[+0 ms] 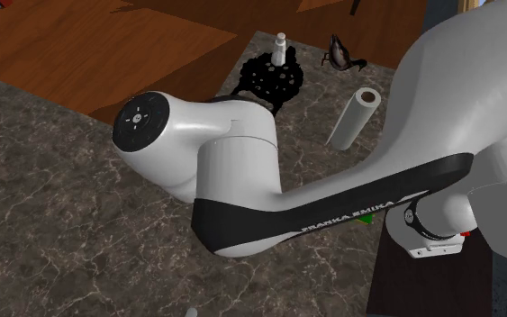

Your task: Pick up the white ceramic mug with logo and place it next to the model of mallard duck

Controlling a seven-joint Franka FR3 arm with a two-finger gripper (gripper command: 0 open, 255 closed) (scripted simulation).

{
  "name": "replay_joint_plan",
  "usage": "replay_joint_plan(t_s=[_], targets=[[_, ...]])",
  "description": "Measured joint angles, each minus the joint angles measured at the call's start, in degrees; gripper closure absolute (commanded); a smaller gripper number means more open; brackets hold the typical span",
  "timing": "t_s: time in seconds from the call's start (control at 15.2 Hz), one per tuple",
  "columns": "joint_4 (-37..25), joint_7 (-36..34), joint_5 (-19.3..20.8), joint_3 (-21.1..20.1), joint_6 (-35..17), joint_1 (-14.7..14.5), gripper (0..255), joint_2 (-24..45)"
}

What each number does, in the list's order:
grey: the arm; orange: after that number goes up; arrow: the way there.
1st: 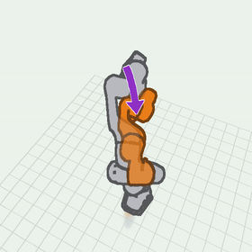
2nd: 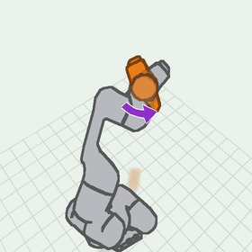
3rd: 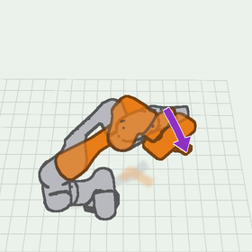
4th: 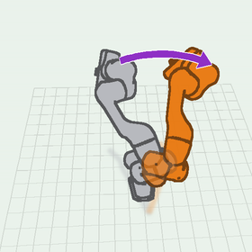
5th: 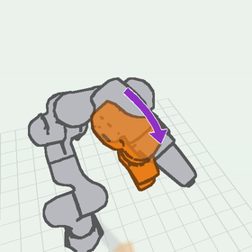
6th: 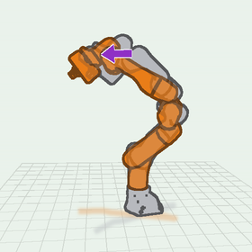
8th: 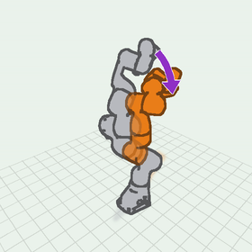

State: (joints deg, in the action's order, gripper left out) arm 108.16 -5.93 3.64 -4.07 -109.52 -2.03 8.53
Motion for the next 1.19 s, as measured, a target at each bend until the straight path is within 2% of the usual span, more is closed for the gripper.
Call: replay_joint_plan(t_s=[1.19], targets=[[-10.75, 0.89, -0.36, -0.02, 13.23, 0.03, 255, -2.52]])
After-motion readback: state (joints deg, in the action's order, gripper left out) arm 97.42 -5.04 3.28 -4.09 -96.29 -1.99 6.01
